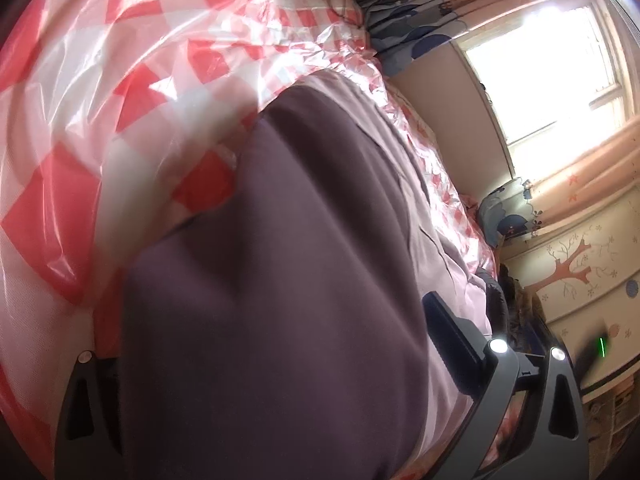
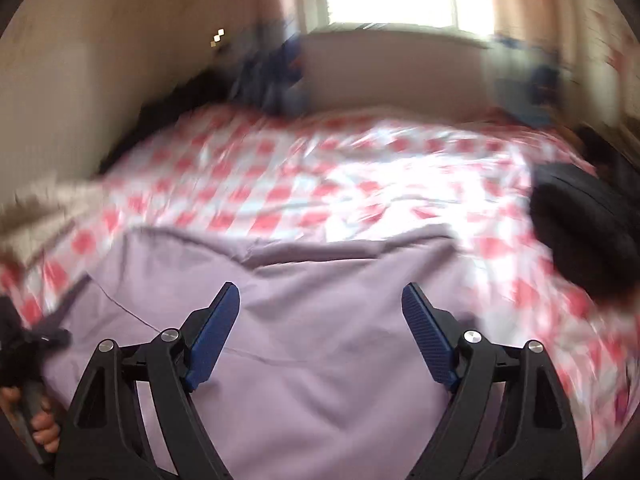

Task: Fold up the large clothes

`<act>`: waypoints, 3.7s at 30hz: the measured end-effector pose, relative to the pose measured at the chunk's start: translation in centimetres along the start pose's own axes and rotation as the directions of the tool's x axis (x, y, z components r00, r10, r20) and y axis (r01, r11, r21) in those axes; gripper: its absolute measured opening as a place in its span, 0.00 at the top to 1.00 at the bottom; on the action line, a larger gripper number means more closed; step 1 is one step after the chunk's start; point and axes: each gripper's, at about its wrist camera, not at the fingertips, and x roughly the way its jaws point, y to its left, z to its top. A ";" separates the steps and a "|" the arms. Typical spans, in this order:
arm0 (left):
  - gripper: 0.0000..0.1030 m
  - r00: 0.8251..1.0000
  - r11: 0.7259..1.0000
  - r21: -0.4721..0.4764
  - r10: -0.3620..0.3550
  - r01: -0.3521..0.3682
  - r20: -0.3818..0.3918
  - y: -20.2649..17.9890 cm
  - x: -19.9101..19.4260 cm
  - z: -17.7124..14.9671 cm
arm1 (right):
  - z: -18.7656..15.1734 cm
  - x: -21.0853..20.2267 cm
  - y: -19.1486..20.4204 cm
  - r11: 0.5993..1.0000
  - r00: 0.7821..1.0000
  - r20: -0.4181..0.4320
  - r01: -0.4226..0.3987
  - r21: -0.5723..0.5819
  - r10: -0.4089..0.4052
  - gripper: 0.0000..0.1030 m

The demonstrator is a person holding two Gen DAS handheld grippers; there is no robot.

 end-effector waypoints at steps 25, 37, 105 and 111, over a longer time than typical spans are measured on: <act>0.07 0.999 0.998 -0.039 -0.050 0.051 0.007 0.8 0.4 0.3 | -7.5 3.3 8.8 0.978 0.967 -0.248 0.001 -0.210 -0.054 0.13; 0.07 0.998 0.997 -0.055 -0.058 0.060 0.024 1.3 -0.2 0.0 | -9.3 2.1 9.6 0.980 0.975 -0.216 0.017 -0.197 -0.060 0.13; 0.44 0.994 0.237 0.967 0.037 0.092 -0.103 -33.3 6.5 -24.1 | 0.6 4.6 -11.3 0.987 0.883 -0.442 -0.133 0.088 0.158 0.07; 0.31 0.998 0.604 0.794 -0.012 0.060 -0.066 -30.9 8.0 -11.9 | -1.2 4.9 -12.8 0.998 0.890 -0.452 -0.059 0.020 0.061 0.07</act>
